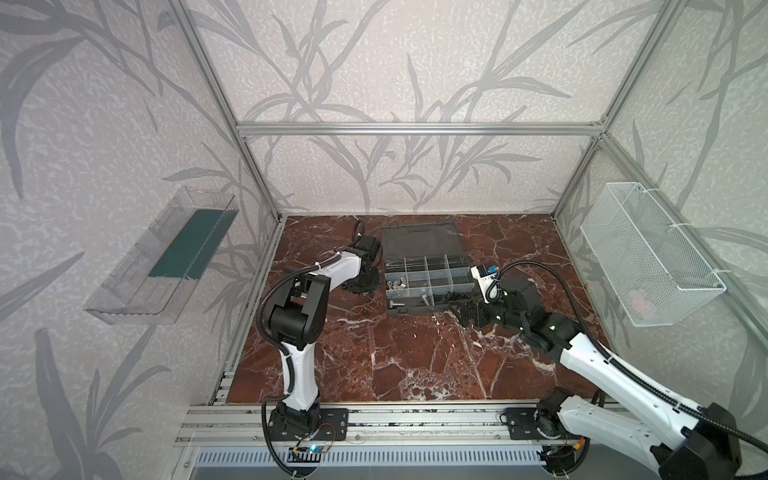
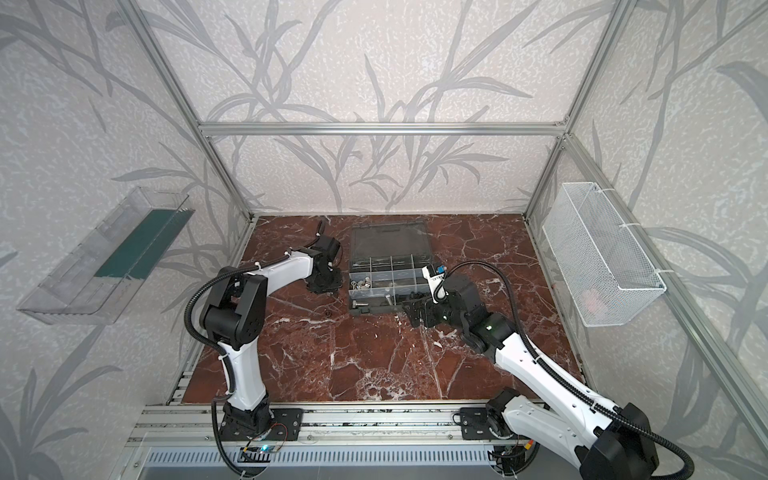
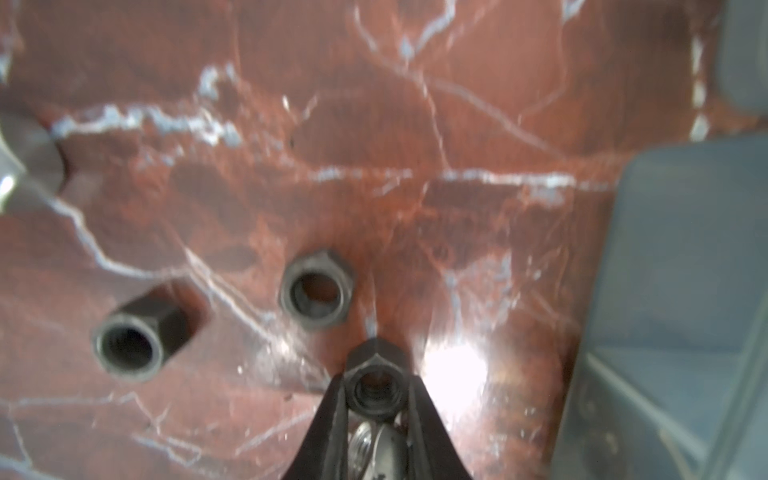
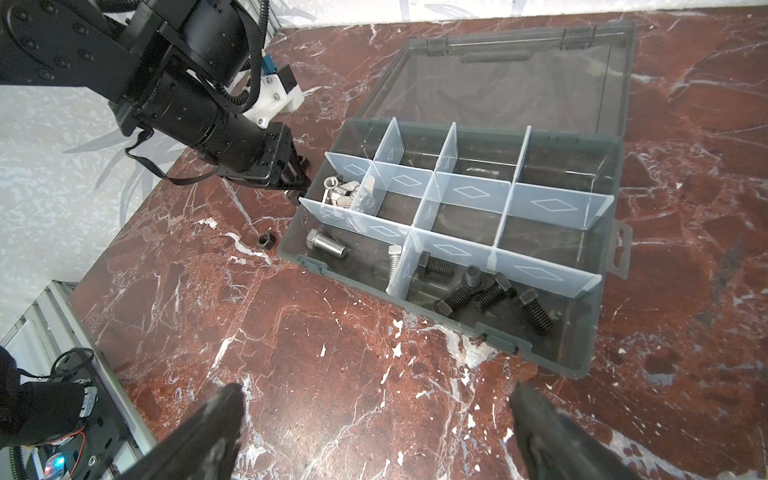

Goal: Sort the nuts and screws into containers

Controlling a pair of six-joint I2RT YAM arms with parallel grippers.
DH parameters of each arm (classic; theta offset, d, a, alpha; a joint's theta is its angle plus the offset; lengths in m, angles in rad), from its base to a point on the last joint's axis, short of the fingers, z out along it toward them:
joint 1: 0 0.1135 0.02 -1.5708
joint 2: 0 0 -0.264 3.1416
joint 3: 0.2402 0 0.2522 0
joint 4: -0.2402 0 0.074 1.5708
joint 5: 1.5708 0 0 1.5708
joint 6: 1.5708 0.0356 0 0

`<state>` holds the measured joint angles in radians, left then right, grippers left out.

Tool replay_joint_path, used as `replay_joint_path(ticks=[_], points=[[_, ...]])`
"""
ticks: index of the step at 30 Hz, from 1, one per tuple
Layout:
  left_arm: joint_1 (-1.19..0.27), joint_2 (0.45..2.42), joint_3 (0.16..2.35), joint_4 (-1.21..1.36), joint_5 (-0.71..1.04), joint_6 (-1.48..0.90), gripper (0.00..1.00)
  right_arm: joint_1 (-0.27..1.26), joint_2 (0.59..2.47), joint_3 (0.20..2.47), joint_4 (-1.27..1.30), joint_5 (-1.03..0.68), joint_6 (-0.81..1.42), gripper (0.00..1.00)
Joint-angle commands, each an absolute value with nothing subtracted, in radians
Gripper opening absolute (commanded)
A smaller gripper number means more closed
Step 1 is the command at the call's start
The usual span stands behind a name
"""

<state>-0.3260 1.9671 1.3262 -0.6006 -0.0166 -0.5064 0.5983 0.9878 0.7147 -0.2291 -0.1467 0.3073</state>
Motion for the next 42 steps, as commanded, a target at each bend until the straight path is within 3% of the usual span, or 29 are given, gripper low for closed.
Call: replay_joint_path(ticks=[1, 8, 13, 17, 28, 39, 42], points=[[-0.343, 1.923, 1.303, -0.637, -0.038, -0.523, 0.23, 0.603, 0.992, 0.716, -0.205, -0.147, 0.319, 0.99], [-0.355, 1.908, 1.303, -0.665, -0.067, -0.52, 0.23, 0.602, 0.977, 0.714, -0.215, -0.143, 0.319, 0.99], [-0.361, 1.861, 1.281, -0.675, -0.067, -0.524, 0.32, 0.603, 0.97, 0.71, -0.216, -0.14, 0.32, 0.99], [-0.369, 1.836, 1.263, -0.663, -0.059, -0.529, 0.32, 0.602, 0.976, 0.707, -0.206, -0.147, 0.329, 0.99], [-0.359, 1.999, 1.425, -0.701, -0.087, -0.512, 0.41, 0.603, 0.965, 0.712, -0.22, -0.138, 0.327, 0.99], [-0.356, 2.024, 1.404, -0.739, -0.142, -0.508, 0.41, 0.603, 0.977, 0.713, -0.215, -0.13, 0.313, 0.99], [-0.356, 2.036, 1.4, -0.725, -0.13, -0.51, 0.34, 0.603, 0.994, 0.718, -0.204, -0.14, 0.318, 0.99]])
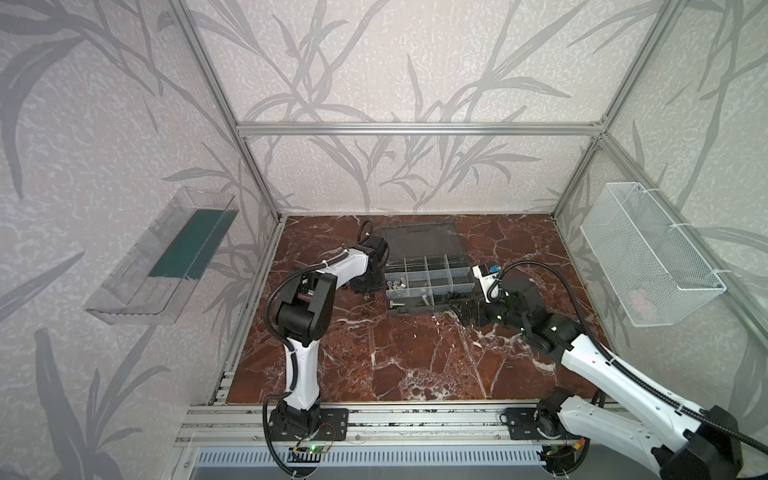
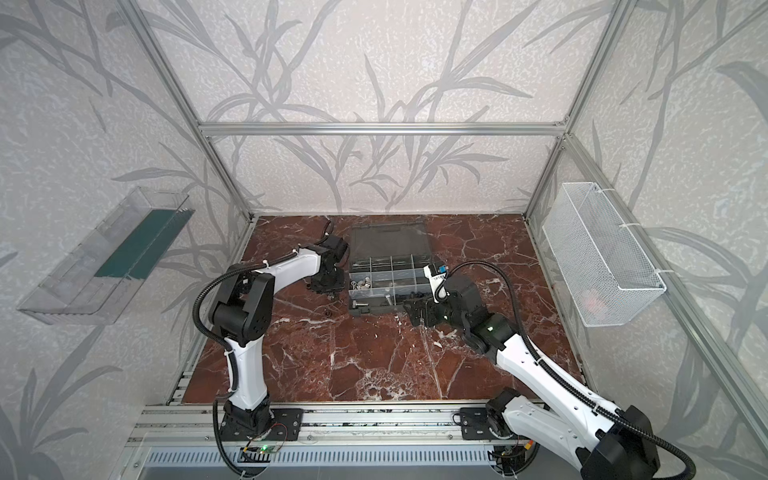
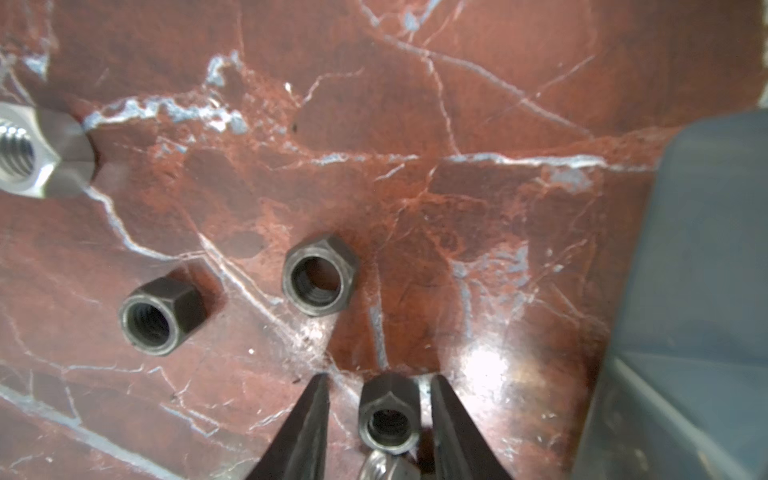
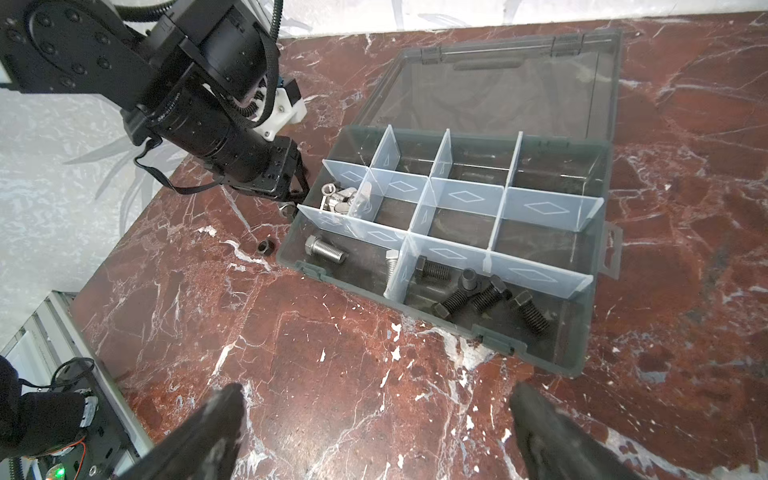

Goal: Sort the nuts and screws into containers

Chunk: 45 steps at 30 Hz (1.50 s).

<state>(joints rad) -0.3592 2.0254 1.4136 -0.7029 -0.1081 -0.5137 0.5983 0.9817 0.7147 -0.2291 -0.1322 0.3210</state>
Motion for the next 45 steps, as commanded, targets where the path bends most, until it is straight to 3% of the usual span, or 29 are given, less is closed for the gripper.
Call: replay_joint_path(ticks=[1, 6, 11, 22, 34, 36, 42, 45], points=[[-0.357, 2.039, 1.4, -0.722, -0.125, -0.509, 0.32, 0.603, 0.995, 0.717, -0.201, -0.141, 0.319, 0.99], [-0.357, 2.055, 1.402, -0.704, -0.11, -0.509, 0.22, 0.603, 0.984, 0.714, -0.205, -0.134, 0.318, 0.99], [-0.357, 2.022, 1.443, -0.726, -0.105, -0.496, 0.19, 0.602, 0.971, 0.71, -0.216, -0.128, 0.313, 0.99], [-0.369, 1.948, 1.627, -0.775, -0.029, -0.469, 0.19, 0.602, 0.976, 0.714, -0.215, -0.124, 0.314, 0.99], [-0.412, 2.081, 1.757, -0.719, 0.059, -0.492, 0.2, 0.602, 0.96, 0.713, -0.241, -0.103, 0.303, 0.99], [-0.412, 2.097, 1.766, -0.718, 0.066, -0.497, 0.23, 0.602, 0.96, 0.713, -0.241, -0.102, 0.301, 0.99], [-0.409, 2.047, 1.742, -0.753, 0.029, -0.49, 0.54, 0.603, 0.97, 0.712, -0.227, -0.107, 0.304, 0.99], [-0.395, 1.959, 1.693, -0.765, 0.003, -0.486, 0.62, 0.603, 0.982, 0.71, -0.214, -0.119, 0.308, 0.99]])
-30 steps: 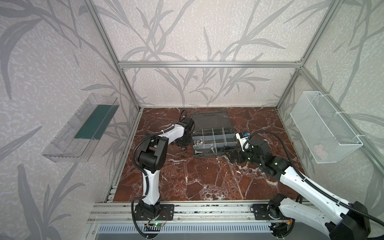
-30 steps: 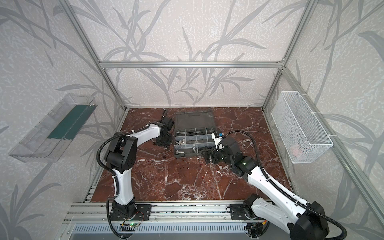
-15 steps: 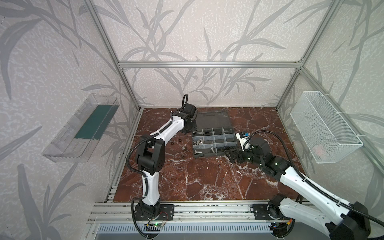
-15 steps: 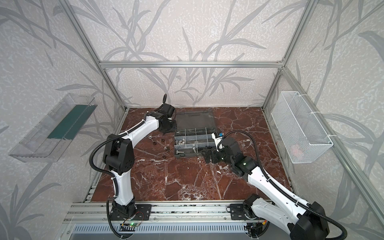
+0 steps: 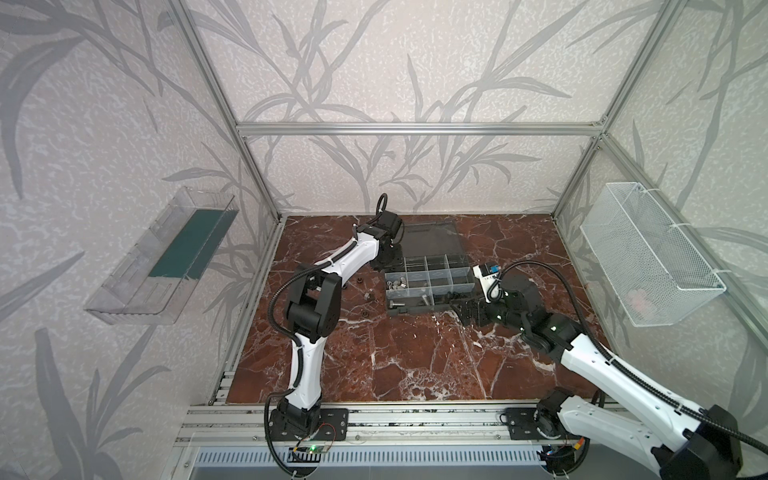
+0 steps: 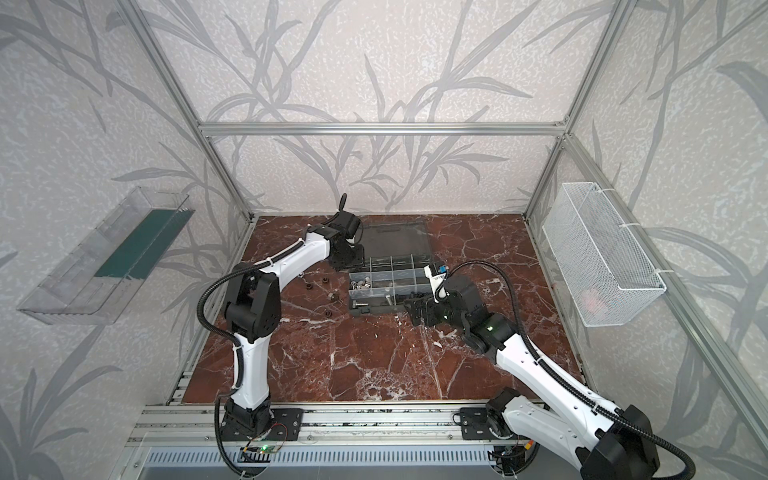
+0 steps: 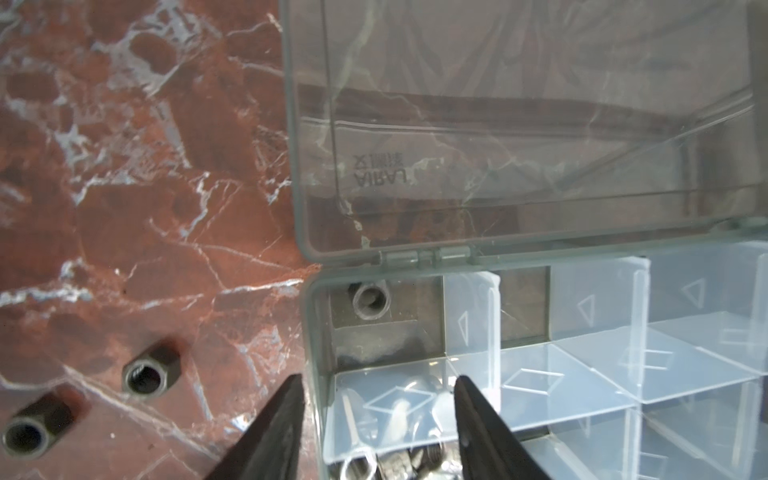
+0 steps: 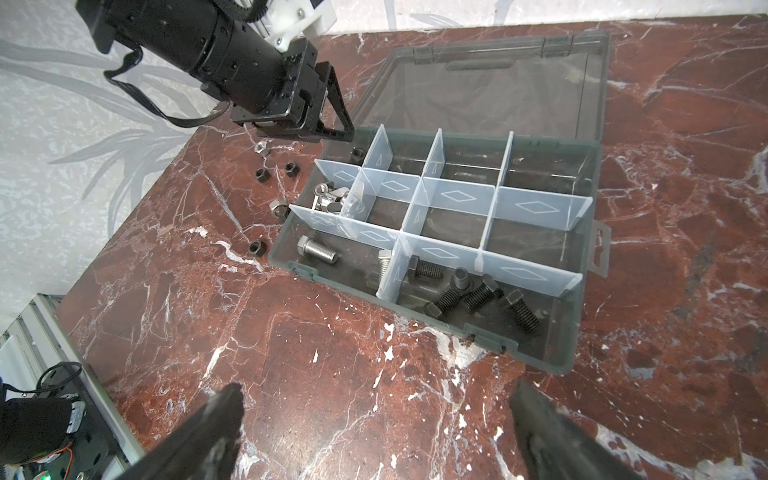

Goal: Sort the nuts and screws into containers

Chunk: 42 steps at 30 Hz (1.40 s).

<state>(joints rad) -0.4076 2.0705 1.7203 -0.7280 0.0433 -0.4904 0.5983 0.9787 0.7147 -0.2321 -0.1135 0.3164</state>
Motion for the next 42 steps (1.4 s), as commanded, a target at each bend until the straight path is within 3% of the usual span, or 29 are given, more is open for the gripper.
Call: replay_joint_path(ticks=[1, 7, 17, 35, 42], points=[[-0.39, 1.93, 1.671, -0.77, -0.003, -0.486, 0.64, 0.602, 0.986, 0.709, -0.209, -0.124, 0.311, 0.99], [-0.376, 1.747, 1.451, -0.782, -0.013, -0.511, 0.66, 0.603, 1.004, 0.7, -0.177, -0.143, 0.32, 0.99], [-0.376, 1.616, 1.117, -0.706, 0.052, -0.576, 0.53, 0.603, 1.018, 0.692, -0.16, -0.158, 0.323, 0.99], [-0.383, 1.797, 1.114, -0.678, 0.055, -0.551, 0.46, 0.603, 1.009, 0.689, -0.17, -0.141, 0.314, 0.99], [-0.388, 1.821, 1.128, -0.683, 0.012, -0.537, 0.3, 0.603, 1.02, 0.693, -0.16, -0.149, 0.319, 0.99]])
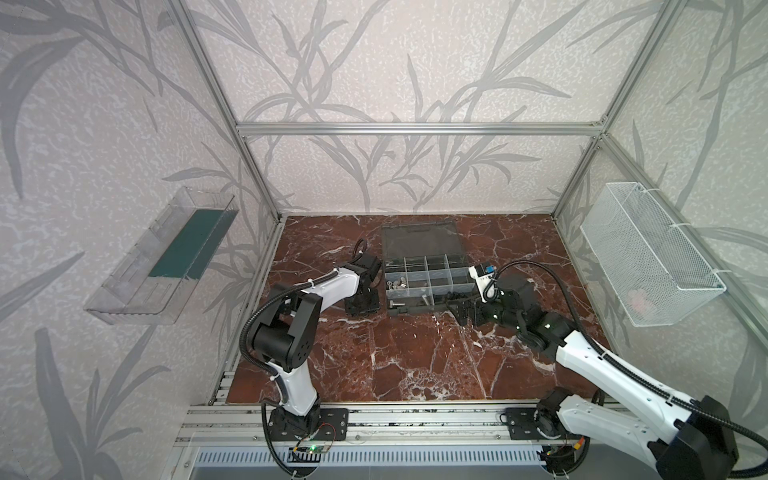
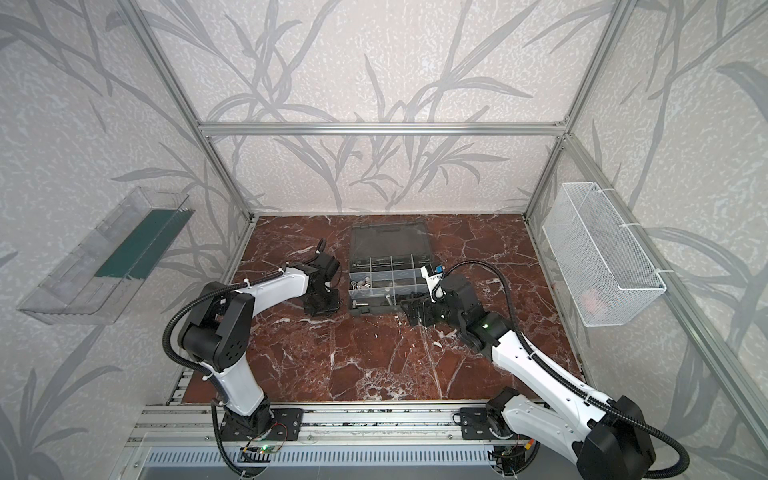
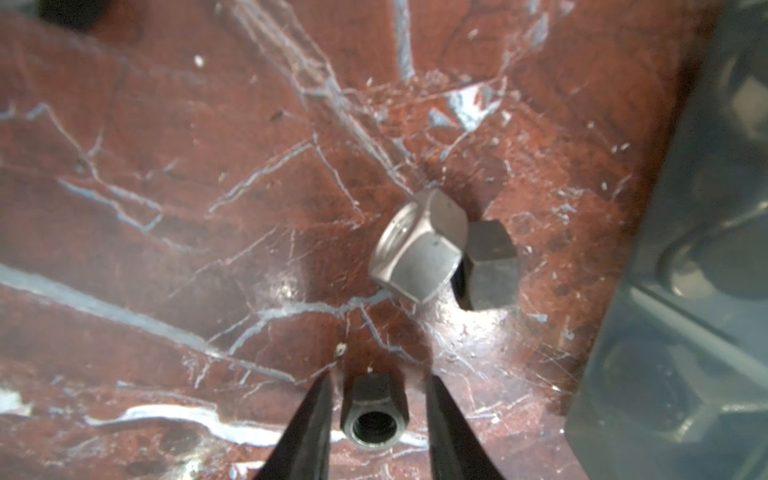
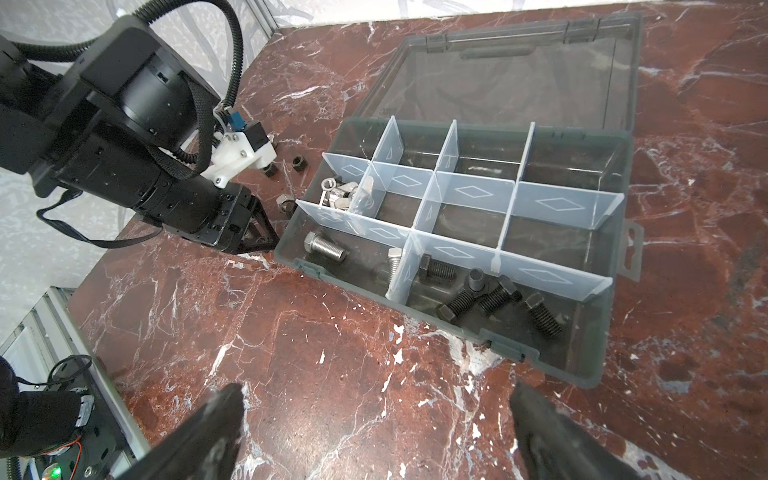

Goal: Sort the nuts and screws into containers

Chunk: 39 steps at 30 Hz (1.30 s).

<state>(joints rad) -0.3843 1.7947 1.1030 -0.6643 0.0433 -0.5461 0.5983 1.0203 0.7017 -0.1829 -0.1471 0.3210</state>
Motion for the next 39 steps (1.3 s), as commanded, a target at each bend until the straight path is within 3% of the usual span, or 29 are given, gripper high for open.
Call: replay_joint_path(ticks=[1, 8, 14, 23, 31, 39], points=[[-0.389, 1.821, 1.132, -0.687, 0.013, -0.536, 0.28, 0.604, 1.019, 0.694, -0.161, -0.147, 0.319, 0.99], [-0.391, 1.779, 1.194, -0.749, 0.008, -0.524, 0.22, 0.604, 1.005, 0.687, -0.169, -0.138, 0.316, 0.99], [-0.391, 1.78, 1.432, -0.83, 0.009, -0.51, 0.23, 0.603, 1.009, 0.692, -0.166, -0.138, 0.318, 0.99], [-0.393, 2.044, 1.855, -0.884, 0.065, -0.483, 0.23, 0.602, 0.99, 0.692, -0.189, -0.119, 0.312, 0.99], [-0.398, 2.163, 1.925, -0.881, 0.092, -0.492, 0.24, 0.598, 0.985, 0.698, -0.211, -0.103, 0.287, 0.99], [-0.409, 2.087, 1.836, -0.844, 0.094, -0.485, 0.55, 0.597, 1.011, 0.709, -0.189, -0.129, 0.297, 0.99]])
